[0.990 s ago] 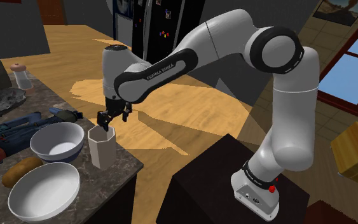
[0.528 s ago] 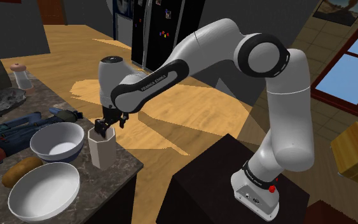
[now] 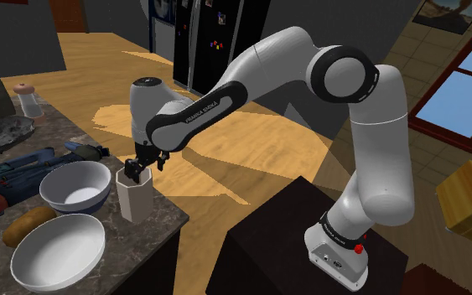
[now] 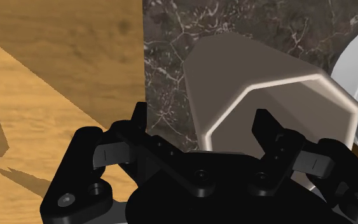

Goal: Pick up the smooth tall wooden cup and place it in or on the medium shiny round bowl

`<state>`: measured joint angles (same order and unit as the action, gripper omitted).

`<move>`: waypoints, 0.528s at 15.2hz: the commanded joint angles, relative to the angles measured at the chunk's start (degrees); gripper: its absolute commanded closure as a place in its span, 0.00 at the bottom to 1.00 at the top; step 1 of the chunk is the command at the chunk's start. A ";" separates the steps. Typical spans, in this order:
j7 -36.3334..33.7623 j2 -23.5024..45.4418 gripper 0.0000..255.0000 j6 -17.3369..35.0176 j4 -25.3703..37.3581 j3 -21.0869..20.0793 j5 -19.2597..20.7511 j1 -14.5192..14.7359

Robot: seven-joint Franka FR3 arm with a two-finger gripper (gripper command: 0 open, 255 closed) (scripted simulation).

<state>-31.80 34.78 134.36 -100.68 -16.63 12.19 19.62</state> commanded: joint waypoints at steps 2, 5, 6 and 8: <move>0.00 0.00 1.00 0.00 0.00 0.00 0.00 0.00; 0.00 0.00 1.00 0.00 0.00 0.00 0.00 0.00; 0.00 0.00 1.00 0.00 0.00 0.00 0.00 0.00; 0.00 0.00 1.00 0.00 0.00 0.00 0.00 0.00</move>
<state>-31.80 34.79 134.36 -100.69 -16.64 12.19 19.63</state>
